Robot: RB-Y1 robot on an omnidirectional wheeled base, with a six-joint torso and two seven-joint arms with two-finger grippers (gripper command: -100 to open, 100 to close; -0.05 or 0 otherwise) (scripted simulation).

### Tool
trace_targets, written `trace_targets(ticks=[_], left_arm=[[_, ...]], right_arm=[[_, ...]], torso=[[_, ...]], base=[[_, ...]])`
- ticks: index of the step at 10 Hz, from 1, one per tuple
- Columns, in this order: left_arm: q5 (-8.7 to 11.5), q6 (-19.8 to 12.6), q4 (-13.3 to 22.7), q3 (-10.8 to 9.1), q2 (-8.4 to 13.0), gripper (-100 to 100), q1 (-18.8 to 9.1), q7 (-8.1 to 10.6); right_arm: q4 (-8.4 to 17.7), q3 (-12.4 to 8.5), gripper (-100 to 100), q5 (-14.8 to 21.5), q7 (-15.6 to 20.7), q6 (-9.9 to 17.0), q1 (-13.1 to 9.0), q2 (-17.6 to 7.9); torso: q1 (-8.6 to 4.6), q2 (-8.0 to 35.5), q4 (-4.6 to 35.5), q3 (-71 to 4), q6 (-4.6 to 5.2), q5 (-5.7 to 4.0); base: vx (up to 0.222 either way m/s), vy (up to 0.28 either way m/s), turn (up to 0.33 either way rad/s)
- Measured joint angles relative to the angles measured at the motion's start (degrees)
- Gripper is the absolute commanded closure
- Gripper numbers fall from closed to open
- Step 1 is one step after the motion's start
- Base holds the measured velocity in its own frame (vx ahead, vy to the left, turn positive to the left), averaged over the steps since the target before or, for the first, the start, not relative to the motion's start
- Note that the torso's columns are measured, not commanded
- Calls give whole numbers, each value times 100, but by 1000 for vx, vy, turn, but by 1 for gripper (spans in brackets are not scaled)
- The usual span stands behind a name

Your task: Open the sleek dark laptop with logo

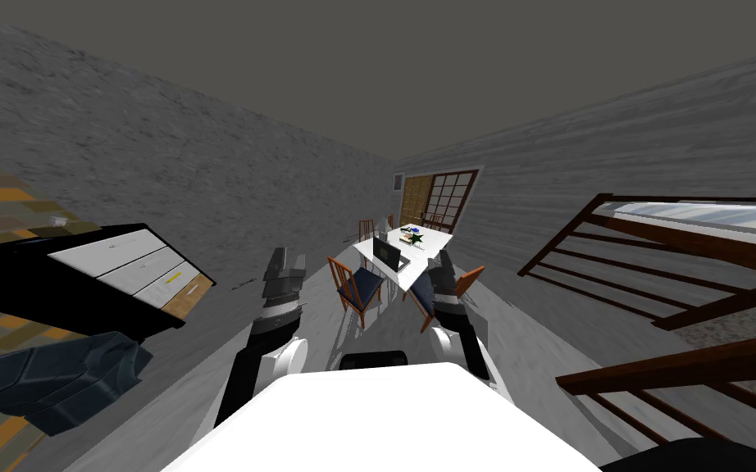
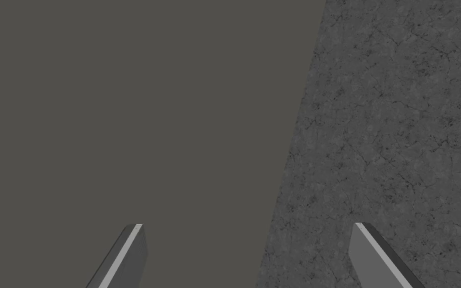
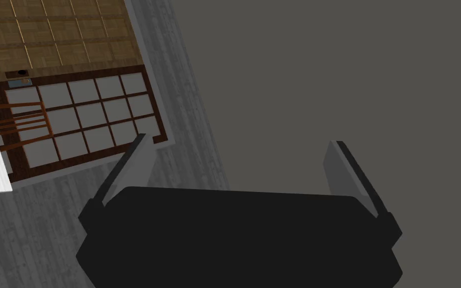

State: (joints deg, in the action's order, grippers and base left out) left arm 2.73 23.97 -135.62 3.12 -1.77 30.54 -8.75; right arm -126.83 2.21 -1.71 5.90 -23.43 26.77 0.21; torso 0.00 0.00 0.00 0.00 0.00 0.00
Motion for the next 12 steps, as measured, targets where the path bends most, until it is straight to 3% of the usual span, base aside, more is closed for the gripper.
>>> trace_targets(ticks=[2,9,10,12], left_arm=[[0,0,0,0,0,0,0,0],[0,1,-2,0,0,0,0,0],[0,1,-2,0,0,0,0,0],[0,0,1,0,0,0,0,0]], right_arm=[[0,0,0,0,0,0,0,0],[-2,0,0,0,0,-1,0,0],[-2,0,-100,0,0,-1,0,0],[45,-42,-100,79,57,18,-17,-278]], torso=[[0,597,600,-1200,0,0],[0,3539,3537,-7073,0,0],[0,3962,3960,-7919,0,0],[2,4205,4204,-8427,0,1]], base=[[0,0,0],[0,0,0],[12,5,35],[18,14,44]])
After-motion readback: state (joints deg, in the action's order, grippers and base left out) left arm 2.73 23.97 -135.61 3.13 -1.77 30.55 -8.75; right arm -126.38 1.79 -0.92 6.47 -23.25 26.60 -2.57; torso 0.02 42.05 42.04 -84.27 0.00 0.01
